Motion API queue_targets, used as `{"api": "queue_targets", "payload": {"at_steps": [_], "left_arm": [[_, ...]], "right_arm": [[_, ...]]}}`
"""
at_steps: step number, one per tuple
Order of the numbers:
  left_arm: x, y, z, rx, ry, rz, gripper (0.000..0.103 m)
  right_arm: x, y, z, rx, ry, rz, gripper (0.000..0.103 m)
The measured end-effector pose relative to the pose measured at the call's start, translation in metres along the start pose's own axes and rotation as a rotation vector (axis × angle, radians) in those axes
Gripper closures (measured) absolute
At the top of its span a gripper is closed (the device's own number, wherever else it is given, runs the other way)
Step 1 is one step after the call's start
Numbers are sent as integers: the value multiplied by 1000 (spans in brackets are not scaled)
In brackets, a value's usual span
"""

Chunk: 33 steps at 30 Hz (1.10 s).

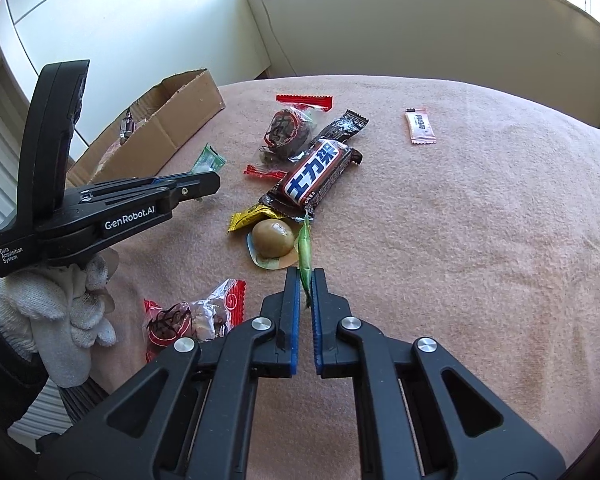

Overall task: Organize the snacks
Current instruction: 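Grasp the thin green candy with the left tool while the right tool holds the green stick, then carry both green candies over the cardboard box and open both tools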

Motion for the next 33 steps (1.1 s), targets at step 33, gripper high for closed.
{"api": "queue_targets", "payload": {"at_steps": [33], "left_arm": [[-134,-13,-117,216,-103,-175,98]], "right_arm": [[-95,-117,-3,102,-48,-197,98]]}}
Point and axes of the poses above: each gripper's, at about its wrist camera, not at the fingertips, and z roughly the way its jaws point, x to its right, y to its underside, the point moved 5 cm from there along z, roughly the way its jaws point, and after that the axes turned 7 degrees about -z, right-handed, at the moved point
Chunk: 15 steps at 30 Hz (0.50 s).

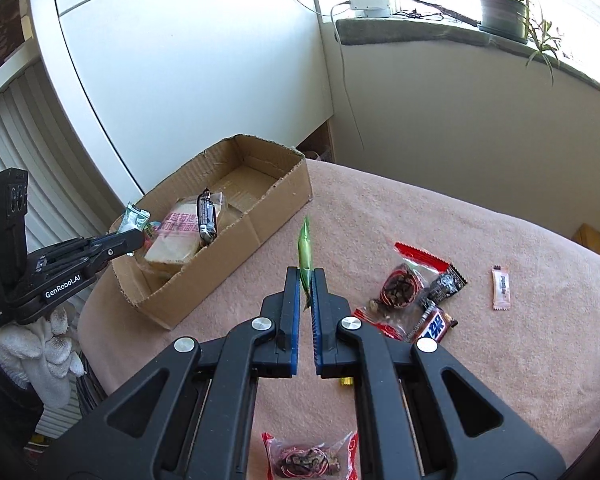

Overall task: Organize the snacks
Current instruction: 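Carry both green candies over the cardboard box and open both tools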

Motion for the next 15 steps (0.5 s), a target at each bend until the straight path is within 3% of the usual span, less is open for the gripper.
{"api": "queue_targets", "payload": {"at_steps": [15], "left_arm": [[-28,-6,8,-1,-52,7,98]], "right_arm": [[-40,-59,63,-19,-58,-70,98]]}}
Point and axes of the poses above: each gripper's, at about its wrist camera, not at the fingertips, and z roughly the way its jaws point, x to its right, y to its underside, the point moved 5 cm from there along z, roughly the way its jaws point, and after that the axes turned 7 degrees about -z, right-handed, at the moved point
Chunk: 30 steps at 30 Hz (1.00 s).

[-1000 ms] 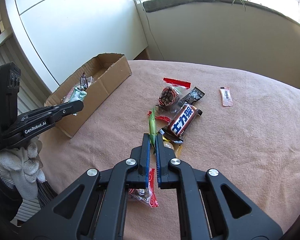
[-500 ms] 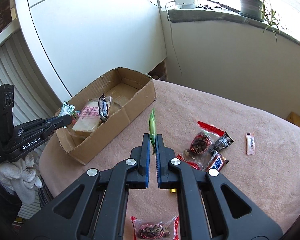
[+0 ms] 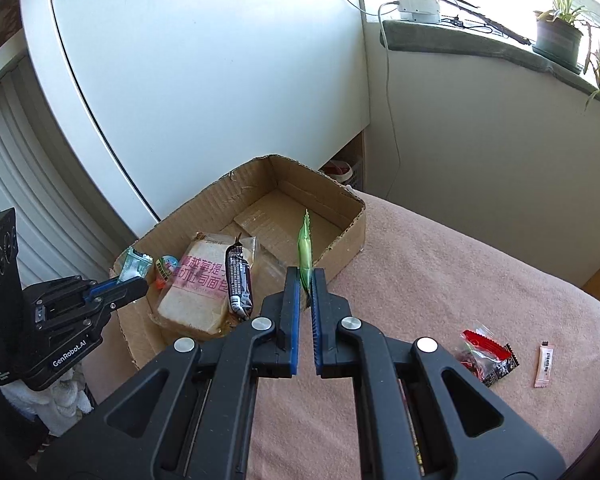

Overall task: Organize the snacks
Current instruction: 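Carry both green candies over the cardboard box and open both tools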

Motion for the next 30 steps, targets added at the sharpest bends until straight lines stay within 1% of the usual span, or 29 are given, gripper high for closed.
{"api": "queue_targets", "payload": {"at_steps": [7,15,23,26,27,28,30], "left_arm": [[-1,-1,4,-3,6,3,98],[-2,-1,7,-11,12,7,98],[-4,-2,7,-12,16,-1,98],[-4,-3,7,-10,14,-4,96],[-4,-2,7,-9,13,-6,91],[-4,-2,6,-9,13,-6,90],[-4,-2,5,-4,8,-6,83]], "right_arm": [[-10,-16,32,-40,-23,-8,98],[-20,-23,60,-76,-49,-14,98],[-28,-25,71,-86,-65,-22,98],[-30,-26,69,-78,-70,-18,98],[-30,-27,68,-77,-75,-16,93],[-31,-27,67,-76,-71,-18,87],[-32,-28,63,-61,-54,-32,51]]}}
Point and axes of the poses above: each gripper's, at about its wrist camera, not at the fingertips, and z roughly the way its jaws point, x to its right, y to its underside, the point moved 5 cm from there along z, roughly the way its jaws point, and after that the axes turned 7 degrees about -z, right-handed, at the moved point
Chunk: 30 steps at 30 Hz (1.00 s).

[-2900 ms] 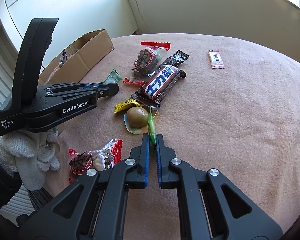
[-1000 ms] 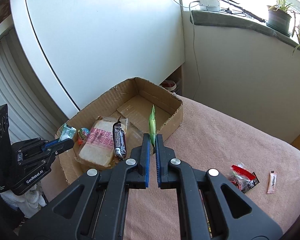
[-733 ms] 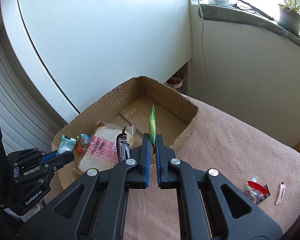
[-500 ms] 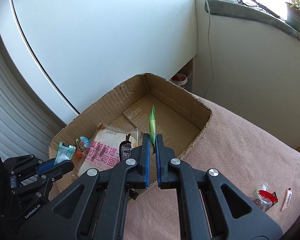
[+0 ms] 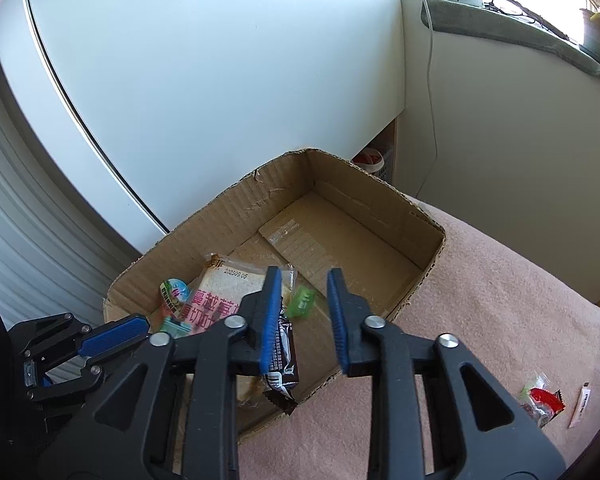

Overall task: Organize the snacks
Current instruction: 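Carry both green candies over the cardboard box and open both tools, then withdraw both tools from the box back to the snack pile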

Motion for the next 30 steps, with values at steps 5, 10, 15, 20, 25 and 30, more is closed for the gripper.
{"api": "queue_targets", "payload": {"at_steps": [5,10,15,20,25,30], "left_arm": [[1,-1,-6,20,-9,6,42],[2,-1,-11,28,-24,3,32],[5,1,-17,32,-26,7,32],[12,6,-23,34,-4,12,32],[29,12,-28,32,37,25,32],[51,22,-31,17,81,53,32]], "right_arm": [[1,-4,-11,38,23,-13,29],[2,-3,-16,38,44,-24,28],[6,2,-30,48,52,-20,16],[17,12,-57,78,74,-7,15],[39,28,-91,108,87,47,15],[62,54,-124,125,129,89,15]]}}
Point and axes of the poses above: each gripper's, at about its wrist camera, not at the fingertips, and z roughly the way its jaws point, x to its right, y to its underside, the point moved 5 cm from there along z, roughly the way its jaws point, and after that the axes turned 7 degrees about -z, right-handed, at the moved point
